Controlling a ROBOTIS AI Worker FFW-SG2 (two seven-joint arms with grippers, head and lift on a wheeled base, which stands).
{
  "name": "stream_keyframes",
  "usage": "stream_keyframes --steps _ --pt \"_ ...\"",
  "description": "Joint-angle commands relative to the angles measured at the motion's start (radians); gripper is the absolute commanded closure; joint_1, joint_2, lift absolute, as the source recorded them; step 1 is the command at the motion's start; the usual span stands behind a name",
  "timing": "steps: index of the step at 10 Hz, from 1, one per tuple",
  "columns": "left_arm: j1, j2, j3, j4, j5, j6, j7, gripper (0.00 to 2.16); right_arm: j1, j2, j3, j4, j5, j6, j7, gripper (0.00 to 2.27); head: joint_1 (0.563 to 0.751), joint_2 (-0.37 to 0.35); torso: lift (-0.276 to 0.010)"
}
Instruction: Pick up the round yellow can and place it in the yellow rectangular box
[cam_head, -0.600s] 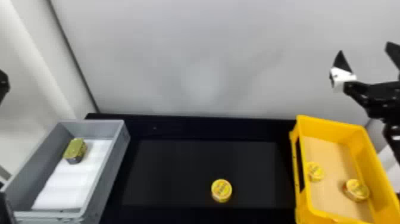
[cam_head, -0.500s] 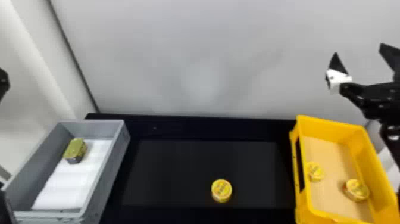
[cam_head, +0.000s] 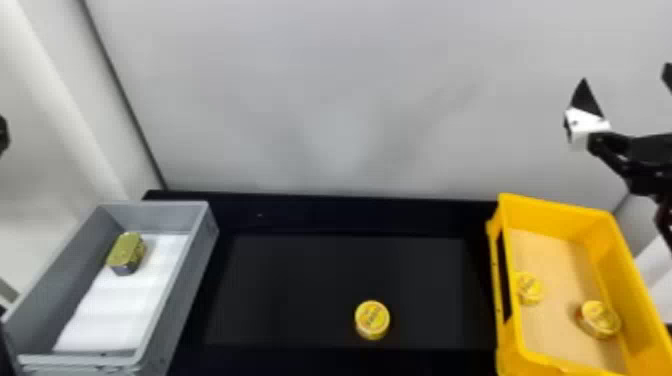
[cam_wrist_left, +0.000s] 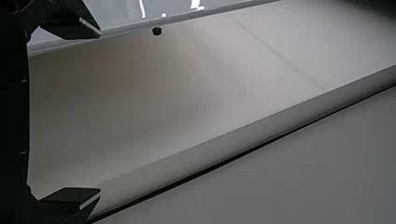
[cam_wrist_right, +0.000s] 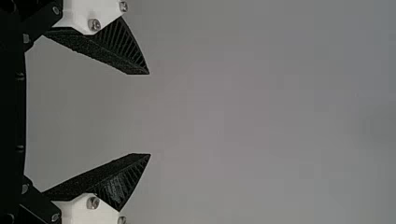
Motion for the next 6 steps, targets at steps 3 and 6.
stream_keyframes --steps 3,6 --pt "0.001 -0.003 0.008 0.003 0.002 0.001 0.0 0.09 0.083 0.001 0.132 0.044 0.017 0.021 0.039 0.21 0.694 0.014 -0.056" --pt "-0.002 -0.003 0.011 0.004 0.002 0.001 0.0 0.09 0.114 0.001 0.252 0.13 -0.012 0.024 0.065 0.22 0.694 0.014 -0.056"
